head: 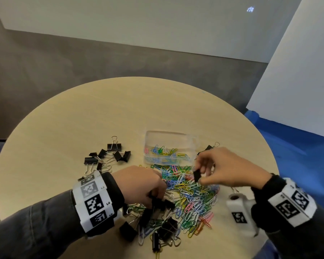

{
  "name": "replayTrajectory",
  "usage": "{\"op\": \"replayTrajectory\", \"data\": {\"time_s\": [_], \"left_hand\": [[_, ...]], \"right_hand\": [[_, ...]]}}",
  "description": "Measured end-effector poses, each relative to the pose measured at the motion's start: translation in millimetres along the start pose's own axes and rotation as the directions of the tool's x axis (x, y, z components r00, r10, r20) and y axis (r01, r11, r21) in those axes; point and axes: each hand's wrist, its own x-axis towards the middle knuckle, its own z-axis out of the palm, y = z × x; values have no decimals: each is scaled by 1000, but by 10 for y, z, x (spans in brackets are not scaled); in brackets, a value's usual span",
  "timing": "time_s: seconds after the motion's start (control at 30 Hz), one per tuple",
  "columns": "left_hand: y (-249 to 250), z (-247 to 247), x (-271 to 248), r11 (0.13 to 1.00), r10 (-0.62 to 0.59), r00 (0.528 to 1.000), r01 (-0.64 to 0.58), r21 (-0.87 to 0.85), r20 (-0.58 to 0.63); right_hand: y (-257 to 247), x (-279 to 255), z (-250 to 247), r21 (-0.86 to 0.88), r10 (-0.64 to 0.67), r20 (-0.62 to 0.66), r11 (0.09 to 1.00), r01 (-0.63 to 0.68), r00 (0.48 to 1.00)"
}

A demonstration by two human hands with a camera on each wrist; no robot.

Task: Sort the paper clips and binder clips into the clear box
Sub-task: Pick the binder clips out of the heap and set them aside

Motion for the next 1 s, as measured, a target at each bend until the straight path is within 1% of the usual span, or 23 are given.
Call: {"op": "replayTrajectory", "data": {"time_s": [0.07, 0.1, 0.13, 0.17, 0.23, 0.33, 0.4, 0.47, 0.5, 0.53, 0.57, 0.6, 0.63, 0.7, 0.73, 0.8, 0.87, 1.0], "left_hand": [[1, -7, 3, 1000, 11, 1000, -11, 25, -7], [4, -12, 6, 999, 18, 1000, -17, 41, -7], [9, -16, 9, 998, 24, 1000, -23, 57, -6], [16, -20, 11, 997, 30, 1000, -29, 78, -6], [24, -20, 14, 992, 38, 999, -37, 120, -8], [27, -17, 16, 993, 51, 999, -50, 109, -9], [16, -29, 13, 997, 67, 998, -66, 49, -11], [-18, -71, -3, 995, 76, 997, -77, -64, -13], [-50, -104, -20, 987, 79, 997, -80, -143, -14], [-85, -152, -45, 970, 78, 997, -81, -230, -25], [-139, -211, -76, 951, 63, 997, -77, -298, -54], [-210, -270, -108, 942, 27, 995, -58, -330, -96], [-296, -327, -146, 946, -32, 990, -14, -324, -136], [-507, -407, -222, 958, -198, 961, 147, -248, -193], [-614, -425, -254, 949, -283, 937, 243, -200, -204], [-784, -415, -302, 906, -422, 884, 406, -117, -202], [-888, -381, -317, 865, -501, 847, 497, -68, -178], [-956, -277, -275, 821, -562, 814, 570, 20, -143]], "right_hand": [[195, 37, -165, -4, 91, -173, 996, -93, 981], [300, 64, -223, 1, 146, -242, 989, -150, 959], [400, 99, -257, 6, 201, -281, 978, -208, 938], [487, 134, -267, 4, 251, -292, 965, -261, 923], [613, 206, -238, -19, 316, -272, 943, -333, 909], [689, 266, -175, -47, 333, -244, 934, -354, 911], [688, 273, -160, -81, 317, -267, 934, -349, 910], [633, 256, -156, -157, 236, -338, 940, -302, 911], [575, 243, -149, -203, 156, -367, 949, -242, 917], [494, 219, -137, -238, 55, -372, 959, -153, 927], [391, 191, -114, -249, -46, -348, 967, -45, 936], [269, 153, -75, -240, -133, -300, 969, 61, 945], [139, 111, -17, -212, -194, -237, 967, 145, 952], [-109, 28, 134, -161, -269, -93, 954, 252, 959], [-212, -3, 221, -153, -301, -20, 943, 295, 953], [-366, -30, 408, -161, -351, 109, 917, 365, 930], [-427, -4, 571, -212, -373, 155, 892, 399, 915], [-428, 106, 719, -302, -368, 159, 865, 400, 916]]}}
